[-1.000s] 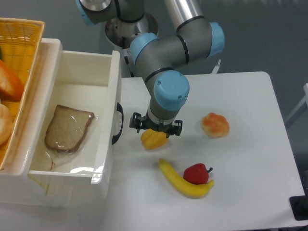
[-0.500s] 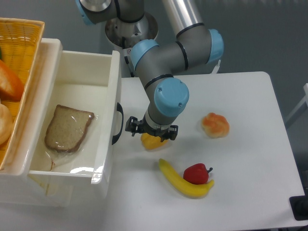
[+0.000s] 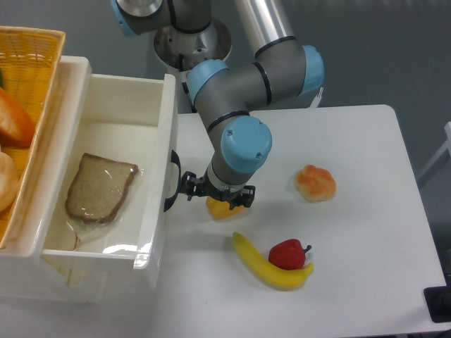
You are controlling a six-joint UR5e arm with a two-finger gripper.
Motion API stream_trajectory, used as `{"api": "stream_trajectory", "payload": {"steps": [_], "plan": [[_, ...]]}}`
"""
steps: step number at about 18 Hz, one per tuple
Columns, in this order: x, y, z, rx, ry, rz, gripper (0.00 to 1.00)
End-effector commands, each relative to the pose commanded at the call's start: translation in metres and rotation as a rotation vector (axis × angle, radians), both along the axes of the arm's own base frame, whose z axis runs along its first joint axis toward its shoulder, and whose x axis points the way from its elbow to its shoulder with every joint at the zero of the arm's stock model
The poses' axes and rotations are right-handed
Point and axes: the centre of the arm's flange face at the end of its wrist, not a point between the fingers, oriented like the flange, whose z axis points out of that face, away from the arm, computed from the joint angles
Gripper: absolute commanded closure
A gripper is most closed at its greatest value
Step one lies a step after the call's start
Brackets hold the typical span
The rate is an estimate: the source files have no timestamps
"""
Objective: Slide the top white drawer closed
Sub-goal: 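Move the gripper sideways to the front face of the open drawer, then push the drawer front with the gripper, sliding the drawer shut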
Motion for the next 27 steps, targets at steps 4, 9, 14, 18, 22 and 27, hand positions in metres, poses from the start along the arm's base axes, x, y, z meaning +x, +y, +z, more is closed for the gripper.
{"api": "stream_trajectory", "payload": {"steps": [4,9,14,18,22,27], "plan": [[0.003,0.002,0.003,0.01,-0.003,-0.003,0.0],[0.01,0.005,0.007,0.023,-0.006,-0.01,0.0],[0.019,0.011,0.008,0.025,-0.007,-0.028,0.0],[0.031,0.017,0.01,0.027,-0.005,-0.048,0.0],[0.038,0.02,0.011,0.038,-0.015,-0.055,0.0],[0.055,0.028,0.014,0.045,-0.017,-0.083,0.0]]}}
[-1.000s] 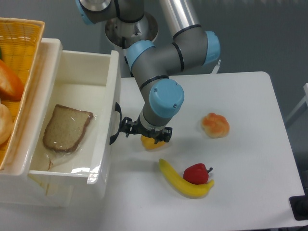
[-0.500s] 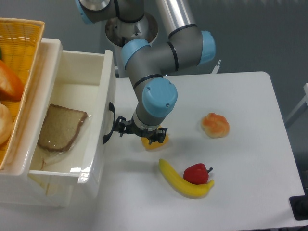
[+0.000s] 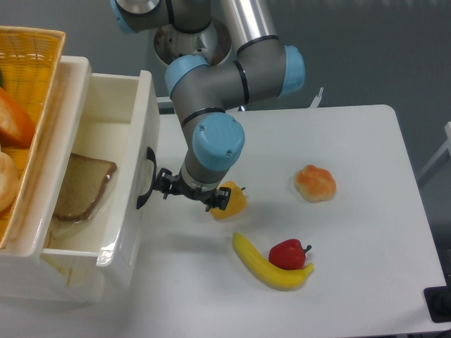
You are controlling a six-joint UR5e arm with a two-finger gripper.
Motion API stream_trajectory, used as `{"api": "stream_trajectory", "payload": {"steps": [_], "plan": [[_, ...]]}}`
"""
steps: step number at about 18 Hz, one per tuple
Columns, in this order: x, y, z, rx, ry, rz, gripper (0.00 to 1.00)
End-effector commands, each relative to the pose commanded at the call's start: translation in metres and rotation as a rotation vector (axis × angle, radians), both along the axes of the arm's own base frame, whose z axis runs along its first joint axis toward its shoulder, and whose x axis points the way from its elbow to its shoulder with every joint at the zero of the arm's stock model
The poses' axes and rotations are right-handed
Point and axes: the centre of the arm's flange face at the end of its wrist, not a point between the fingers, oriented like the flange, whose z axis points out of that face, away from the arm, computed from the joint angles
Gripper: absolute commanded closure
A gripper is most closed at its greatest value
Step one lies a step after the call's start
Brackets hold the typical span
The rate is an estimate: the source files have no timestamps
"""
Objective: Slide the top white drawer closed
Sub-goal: 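Push the drawer front with the gripper, sliding the drawer shut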
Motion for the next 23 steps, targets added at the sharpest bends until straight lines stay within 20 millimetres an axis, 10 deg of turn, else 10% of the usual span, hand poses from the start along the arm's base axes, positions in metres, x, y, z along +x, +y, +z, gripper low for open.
{"api": "stream_trajectory", "payload": {"steps": [23], "plan": [[0.054,0.024,0.009,0.012,0.007,-0.08,0.0]]}}
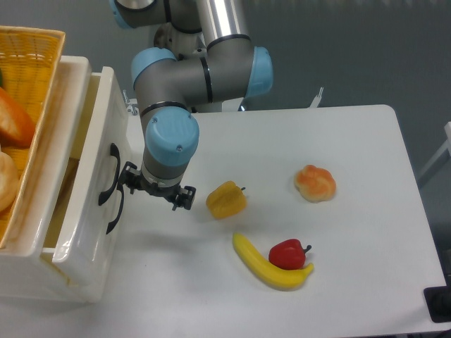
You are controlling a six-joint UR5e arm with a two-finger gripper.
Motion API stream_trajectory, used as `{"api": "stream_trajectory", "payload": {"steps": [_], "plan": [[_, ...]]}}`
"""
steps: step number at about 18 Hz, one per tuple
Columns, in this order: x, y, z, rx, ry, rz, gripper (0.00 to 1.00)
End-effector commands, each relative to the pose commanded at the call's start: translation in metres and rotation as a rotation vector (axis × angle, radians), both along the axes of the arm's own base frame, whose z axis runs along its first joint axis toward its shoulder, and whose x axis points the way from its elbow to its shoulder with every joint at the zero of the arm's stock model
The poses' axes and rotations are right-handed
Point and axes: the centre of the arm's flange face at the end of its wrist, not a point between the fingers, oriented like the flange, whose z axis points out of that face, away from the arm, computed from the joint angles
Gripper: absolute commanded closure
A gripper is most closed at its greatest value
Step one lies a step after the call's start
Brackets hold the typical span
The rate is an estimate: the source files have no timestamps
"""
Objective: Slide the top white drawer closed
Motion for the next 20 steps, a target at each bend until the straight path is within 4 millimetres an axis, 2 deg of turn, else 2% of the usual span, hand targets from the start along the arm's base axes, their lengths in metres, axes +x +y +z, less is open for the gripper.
{"api": "stream_trajectory", "payload": {"steps": [11,17,20], "plan": [[0.018,0.007,0.002,0.002,0.002,-0.029,0.0],[0.018,0.007,0.003,0.004,0.003,-0.031,0.0],[0.011,0.006,0.004,0.005,0.012,-0.033,0.0]]}}
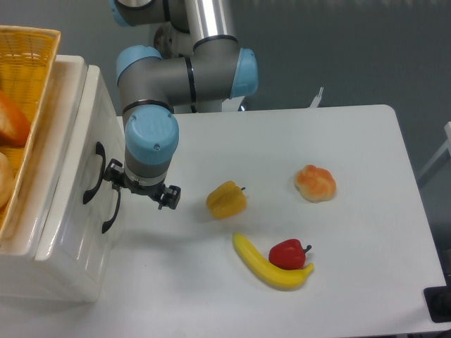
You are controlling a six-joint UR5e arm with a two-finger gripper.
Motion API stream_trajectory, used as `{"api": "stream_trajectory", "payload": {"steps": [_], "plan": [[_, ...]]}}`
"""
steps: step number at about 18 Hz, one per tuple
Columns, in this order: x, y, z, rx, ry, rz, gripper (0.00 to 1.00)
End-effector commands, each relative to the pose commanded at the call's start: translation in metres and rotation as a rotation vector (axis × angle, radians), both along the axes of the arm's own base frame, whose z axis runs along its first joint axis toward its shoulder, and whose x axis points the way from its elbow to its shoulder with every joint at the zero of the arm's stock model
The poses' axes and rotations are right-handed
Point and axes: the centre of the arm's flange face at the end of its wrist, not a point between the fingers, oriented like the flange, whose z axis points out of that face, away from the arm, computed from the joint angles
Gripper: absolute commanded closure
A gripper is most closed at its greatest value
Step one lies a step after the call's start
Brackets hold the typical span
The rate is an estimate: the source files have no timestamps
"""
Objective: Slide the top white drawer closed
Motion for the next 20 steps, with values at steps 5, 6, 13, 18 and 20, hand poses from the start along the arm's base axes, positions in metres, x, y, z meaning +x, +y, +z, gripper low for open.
{"api": "stream_trajectory", "payload": {"steps": [5,6,13,18,20], "plan": [[-0.065,-0.024,0.02,0.025,0.044,0.064,0.0],[-0.076,-0.032,0.026,0.034,0.051,0.066,0.0],[-0.142,-0.092,0.064,0.044,0.197,-0.184,0.0],[-0.178,-0.153,0.102,0.04,0.268,-0.238,0.0],[-0.186,-0.177,0.11,0.038,0.282,-0.229,0.0]]}}
